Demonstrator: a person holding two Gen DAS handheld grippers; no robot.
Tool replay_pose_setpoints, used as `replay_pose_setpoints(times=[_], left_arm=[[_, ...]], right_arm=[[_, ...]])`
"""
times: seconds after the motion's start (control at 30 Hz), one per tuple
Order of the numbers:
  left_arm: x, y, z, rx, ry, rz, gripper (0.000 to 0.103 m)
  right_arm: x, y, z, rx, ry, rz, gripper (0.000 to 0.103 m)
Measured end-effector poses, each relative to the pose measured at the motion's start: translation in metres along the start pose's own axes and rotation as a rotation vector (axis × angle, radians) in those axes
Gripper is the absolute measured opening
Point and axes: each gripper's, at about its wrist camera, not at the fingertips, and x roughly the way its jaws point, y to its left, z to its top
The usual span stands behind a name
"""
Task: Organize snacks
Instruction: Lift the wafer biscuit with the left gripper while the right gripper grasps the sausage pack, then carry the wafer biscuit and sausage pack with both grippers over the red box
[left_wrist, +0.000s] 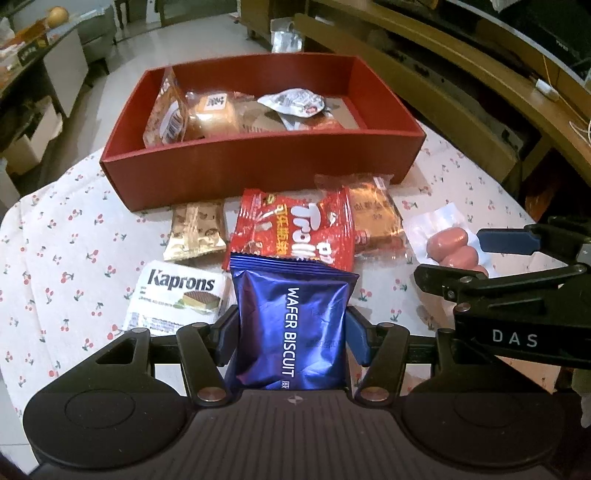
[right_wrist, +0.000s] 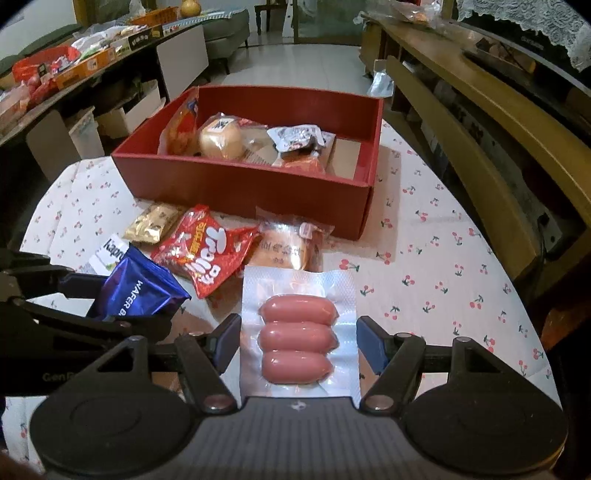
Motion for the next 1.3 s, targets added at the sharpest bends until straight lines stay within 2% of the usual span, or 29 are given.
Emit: replay_pose_setpoints(times=[0.37,0.73,1.3], left_arm=[[-0.009,-0.003,0.007,-0.002,-0.039,0.022,0.065],[-0.030,0.002,0.022,-0.020,-0.128,0.037,0.065],[-0.030,0.005,0.031,-0.028,-0.137,0.040,0.064]], right_arm=[[-0.008,-0.004,0.009,0.020,-0.042,0.012,0.070],[-0.025,-0.005,0.026,0.056,-0.129,0.024,0.070],[-0.026,-0.006,0.032,0.079,-0.146,0.020,0.070]])
